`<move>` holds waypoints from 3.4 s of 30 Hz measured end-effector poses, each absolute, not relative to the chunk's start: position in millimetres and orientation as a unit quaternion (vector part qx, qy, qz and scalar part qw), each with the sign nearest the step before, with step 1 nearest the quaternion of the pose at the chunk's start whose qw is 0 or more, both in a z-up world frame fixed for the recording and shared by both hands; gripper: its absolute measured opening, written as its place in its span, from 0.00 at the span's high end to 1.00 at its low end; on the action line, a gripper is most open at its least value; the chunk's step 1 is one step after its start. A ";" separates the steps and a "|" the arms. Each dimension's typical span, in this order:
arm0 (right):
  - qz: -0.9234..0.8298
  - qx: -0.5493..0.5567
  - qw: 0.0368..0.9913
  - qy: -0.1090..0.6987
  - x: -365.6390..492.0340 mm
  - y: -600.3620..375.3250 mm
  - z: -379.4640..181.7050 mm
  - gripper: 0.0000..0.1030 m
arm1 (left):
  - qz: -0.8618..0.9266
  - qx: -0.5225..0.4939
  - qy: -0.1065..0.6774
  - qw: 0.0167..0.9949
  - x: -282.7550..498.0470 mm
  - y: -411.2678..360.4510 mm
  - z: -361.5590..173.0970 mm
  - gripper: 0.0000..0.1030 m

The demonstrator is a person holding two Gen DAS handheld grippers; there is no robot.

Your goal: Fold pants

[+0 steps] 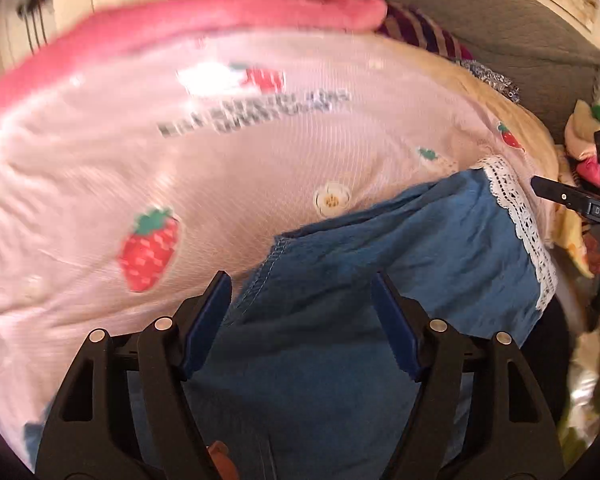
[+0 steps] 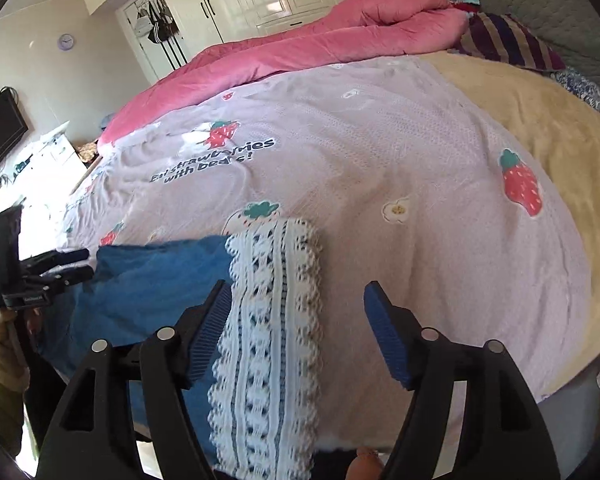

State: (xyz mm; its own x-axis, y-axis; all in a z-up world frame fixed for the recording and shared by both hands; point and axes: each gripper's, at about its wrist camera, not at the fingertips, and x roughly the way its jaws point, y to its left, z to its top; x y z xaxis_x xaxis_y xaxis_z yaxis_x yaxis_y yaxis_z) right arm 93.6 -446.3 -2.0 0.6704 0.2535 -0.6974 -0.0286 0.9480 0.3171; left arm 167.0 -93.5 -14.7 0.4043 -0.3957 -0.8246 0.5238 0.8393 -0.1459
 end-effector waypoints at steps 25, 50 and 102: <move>0.085 0.190 0.883 0.420 131.0 -451.0 -25.4 0.55 | -0.256 0.039 0.461 0.849 223.4 -101.9 -34.6 0.76; 0.096 0.219 0.855 0.461 20.3 -429.6 -59.8 0.41 | -0.051 -0.075 0.410 0.908 60.4 98.5 -1.9 0.21; 0.133 0.230 0.849 0.457 12.5 -438.9 -57.0 0.45 | -0.395 0.161 0.394 0.814 162.5 -282.8 15.4 0.12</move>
State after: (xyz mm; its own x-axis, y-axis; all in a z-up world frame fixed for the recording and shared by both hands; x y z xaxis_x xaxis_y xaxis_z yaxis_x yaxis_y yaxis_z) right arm 12.5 -438.9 -57.0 0.5467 0.4363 -0.7147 -0.0162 0.8588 0.5120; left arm 162.5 -282.8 15.4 0.3773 -0.5161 -0.7690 0.7696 0.6366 -0.0496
